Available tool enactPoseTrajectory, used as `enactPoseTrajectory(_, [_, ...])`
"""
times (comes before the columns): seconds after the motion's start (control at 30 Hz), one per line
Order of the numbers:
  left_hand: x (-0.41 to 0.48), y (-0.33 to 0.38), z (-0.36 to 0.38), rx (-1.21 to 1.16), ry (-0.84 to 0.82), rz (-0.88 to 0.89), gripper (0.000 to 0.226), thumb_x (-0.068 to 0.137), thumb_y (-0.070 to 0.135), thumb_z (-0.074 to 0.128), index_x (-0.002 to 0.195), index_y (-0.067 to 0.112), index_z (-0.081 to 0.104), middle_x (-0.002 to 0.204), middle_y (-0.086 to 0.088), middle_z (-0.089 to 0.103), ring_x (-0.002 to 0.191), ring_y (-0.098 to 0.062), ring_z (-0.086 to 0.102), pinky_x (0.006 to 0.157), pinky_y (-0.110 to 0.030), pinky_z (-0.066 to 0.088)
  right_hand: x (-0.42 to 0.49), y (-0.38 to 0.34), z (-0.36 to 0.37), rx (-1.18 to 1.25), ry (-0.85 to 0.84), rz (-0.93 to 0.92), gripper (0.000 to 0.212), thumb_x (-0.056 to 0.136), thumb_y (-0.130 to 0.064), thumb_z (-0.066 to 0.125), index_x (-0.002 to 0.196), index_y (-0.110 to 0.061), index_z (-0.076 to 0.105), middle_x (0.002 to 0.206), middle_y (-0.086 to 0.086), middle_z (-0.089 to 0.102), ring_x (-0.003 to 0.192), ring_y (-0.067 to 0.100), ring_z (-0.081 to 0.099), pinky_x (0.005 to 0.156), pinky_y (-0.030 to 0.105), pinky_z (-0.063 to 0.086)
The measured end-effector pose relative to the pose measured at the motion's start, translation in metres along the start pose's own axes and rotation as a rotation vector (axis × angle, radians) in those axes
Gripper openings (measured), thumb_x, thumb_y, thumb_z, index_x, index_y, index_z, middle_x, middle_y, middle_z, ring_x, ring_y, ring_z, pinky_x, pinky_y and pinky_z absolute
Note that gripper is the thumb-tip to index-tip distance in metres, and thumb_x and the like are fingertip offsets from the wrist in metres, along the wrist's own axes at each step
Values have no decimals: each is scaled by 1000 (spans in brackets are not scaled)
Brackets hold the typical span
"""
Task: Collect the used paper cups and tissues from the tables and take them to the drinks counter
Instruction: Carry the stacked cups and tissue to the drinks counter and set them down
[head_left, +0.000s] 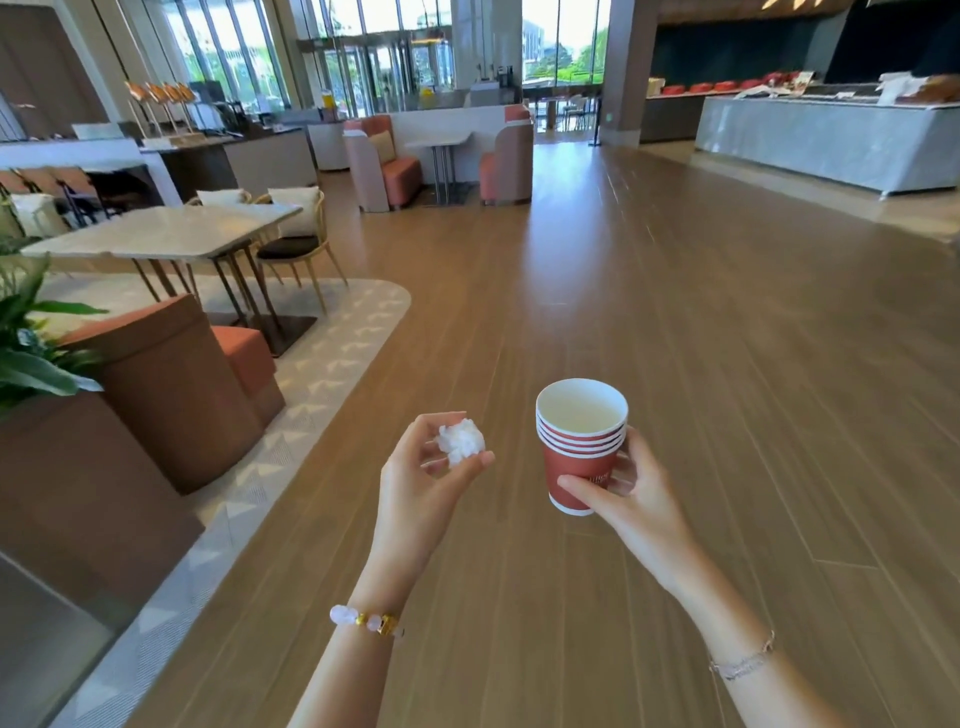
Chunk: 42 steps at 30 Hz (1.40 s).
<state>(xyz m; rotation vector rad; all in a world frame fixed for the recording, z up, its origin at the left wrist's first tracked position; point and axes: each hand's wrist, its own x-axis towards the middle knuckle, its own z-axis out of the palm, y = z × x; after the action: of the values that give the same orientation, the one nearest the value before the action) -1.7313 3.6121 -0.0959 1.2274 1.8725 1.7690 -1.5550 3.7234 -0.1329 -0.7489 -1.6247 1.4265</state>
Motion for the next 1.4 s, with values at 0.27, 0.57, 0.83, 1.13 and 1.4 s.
enactPoseTrajectory(0.27, [151, -68, 25, 28, 20, -6, 35, 72, 19, 80, 100, 29, 63, 94, 16, 66, 88, 0, 60, 74, -10, 45, 172, 48, 19, 27, -31, -18, 69, 58, -35, 81, 120, -29, 53, 114, -4, 66, 102, 12, 66, 86, 28, 52])
enactPoseTrajectory(0.57, [378, -122, 75, 39, 57, 18, 34, 71, 16, 80, 95, 34, 62, 94, 29, 64, 88, 3, 59, 70, -7, 45, 413, 81, 29, 70, -52, -43, 57, 56, -38, 82, 106, -49, 56, 107, -16, 67, 99, 8, 67, 78, 19, 52])
enactPoseTrajectory(0.83, [529, -178, 108, 17, 68, 24, 33, 71, 21, 80, 95, 34, 62, 93, 31, 63, 87, 5, 58, 69, -6, 44, 570, 116, 31, 34, -43, -19, 65, 55, -39, 82, 114, -40, 55, 107, -13, 67, 99, 9, 67, 79, 21, 53])
enactPoseTrajectory(1.13, [735, -259, 137, -48, 40, 60, 31, 71, 24, 79, 96, 31, 61, 98, 25, 65, 88, 0, 60, 71, -9, 46, 768, 163, 55, -20, 9, -6, 72, 54, -36, 83, 120, -31, 54, 113, -2, 66, 101, 12, 66, 85, 29, 51])
enactPoseTrajectory(1.4, [943, -314, 147, -51, 15, 46, 31, 71, 24, 80, 93, 34, 62, 95, 22, 66, 86, 1, 60, 71, -8, 46, 979, 189, 95, -50, 34, -5, 64, 65, -15, 86, 119, -29, 55, 111, -3, 66, 98, 11, 66, 84, 27, 51])
